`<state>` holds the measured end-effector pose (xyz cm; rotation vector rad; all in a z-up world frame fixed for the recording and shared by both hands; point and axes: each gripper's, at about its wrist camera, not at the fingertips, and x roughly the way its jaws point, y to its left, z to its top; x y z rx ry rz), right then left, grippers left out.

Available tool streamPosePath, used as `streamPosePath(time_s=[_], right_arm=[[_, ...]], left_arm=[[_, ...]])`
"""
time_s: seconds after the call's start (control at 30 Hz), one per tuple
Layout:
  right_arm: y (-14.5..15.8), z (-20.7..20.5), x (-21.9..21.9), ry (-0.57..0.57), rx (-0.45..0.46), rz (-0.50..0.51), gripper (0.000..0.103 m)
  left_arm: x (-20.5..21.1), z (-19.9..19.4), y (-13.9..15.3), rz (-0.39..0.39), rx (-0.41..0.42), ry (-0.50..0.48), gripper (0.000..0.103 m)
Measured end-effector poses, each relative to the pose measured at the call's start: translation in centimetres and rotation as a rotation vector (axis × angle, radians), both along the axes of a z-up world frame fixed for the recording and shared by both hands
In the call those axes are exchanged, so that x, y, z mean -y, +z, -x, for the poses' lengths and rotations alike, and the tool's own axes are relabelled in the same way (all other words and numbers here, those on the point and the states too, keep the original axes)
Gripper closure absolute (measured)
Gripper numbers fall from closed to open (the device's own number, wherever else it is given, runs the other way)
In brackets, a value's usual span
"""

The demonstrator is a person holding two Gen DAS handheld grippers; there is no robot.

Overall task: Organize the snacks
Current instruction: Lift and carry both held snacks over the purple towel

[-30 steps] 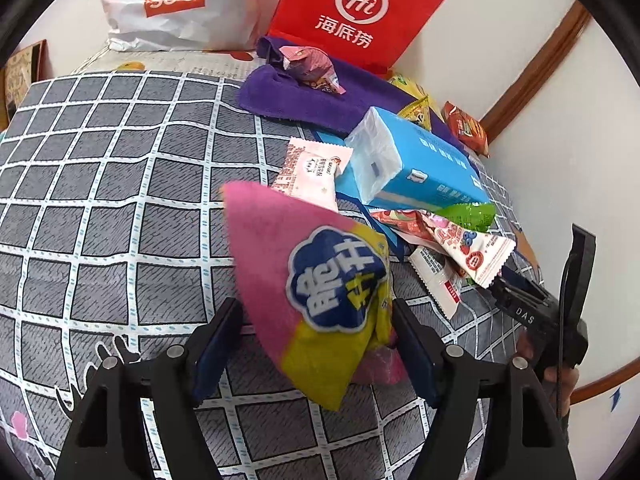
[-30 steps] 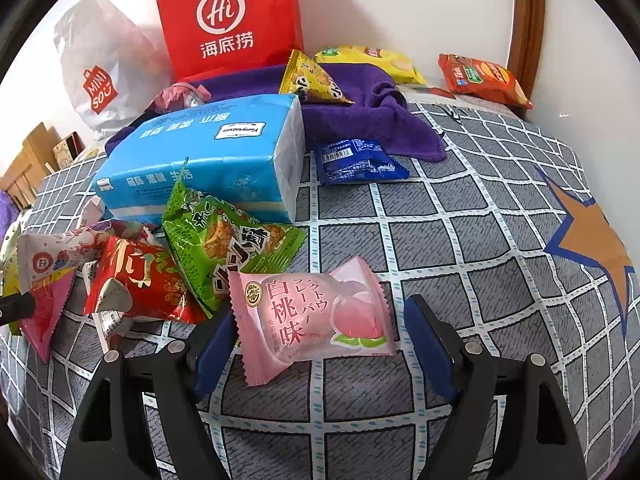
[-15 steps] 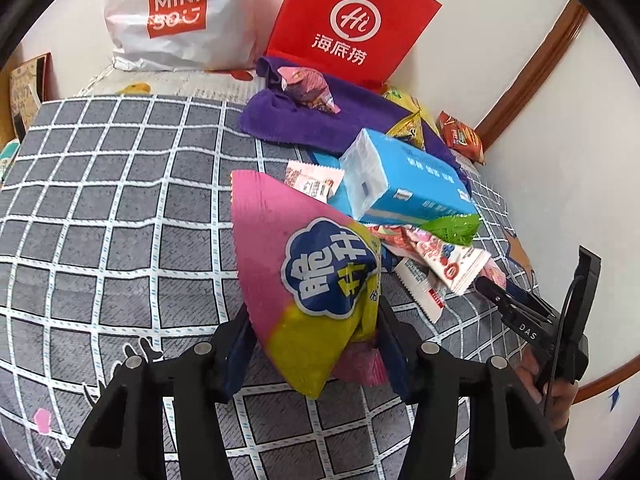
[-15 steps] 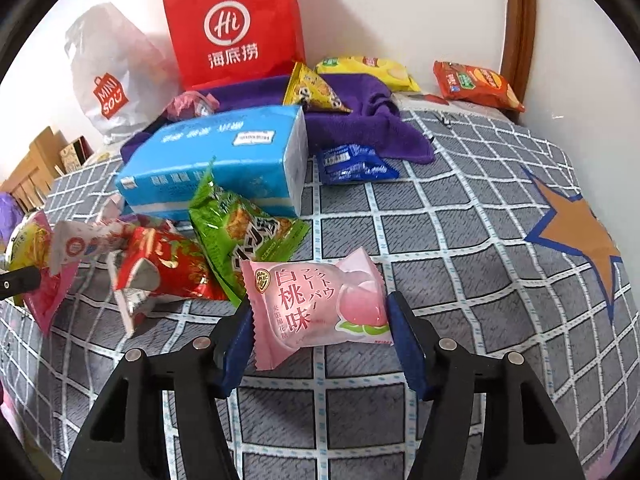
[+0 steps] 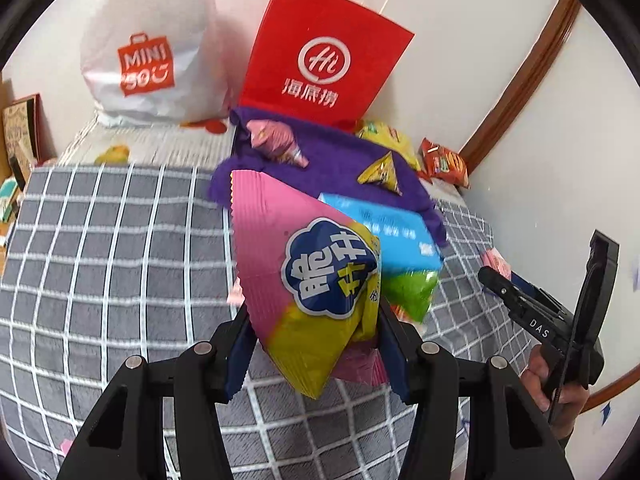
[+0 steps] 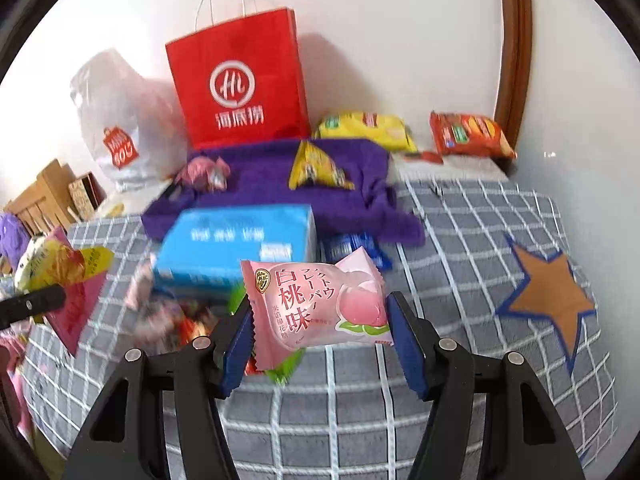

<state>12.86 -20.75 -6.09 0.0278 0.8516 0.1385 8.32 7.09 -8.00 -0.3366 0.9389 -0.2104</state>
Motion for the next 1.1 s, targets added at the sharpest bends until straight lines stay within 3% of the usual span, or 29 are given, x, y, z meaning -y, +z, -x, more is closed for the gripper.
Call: streamPosePath(time_s=[0.3, 0.57, 0.77, 1.1], right_arm=[[3.8, -5.8, -2.4, 0.023, 0.038, -0.004, 0.04], [4.8, -11.1, -3.9, 0.049, 0.042, -0.037, 0.04], [3.3, -14.8, -4.5, 0.04, 0.027, -0.008, 0.04], [-2.2, -19.7, -3.2, 0.022, -0.076, -0.01, 0.04]], left_arm=[[-0.1, -4.4, 3.5, -0.03, 0.044, 0.045, 0.05], [-1.0, -8.6, 4.1, -0.064, 0.033, 0.079, 0.05], [-1.2, -11.7, 2.9, -0.075, 0.008, 0.083, 0.05], [-1.6, -17.0, -0.5, -0.079, -0.046, 0.092, 0.05]])
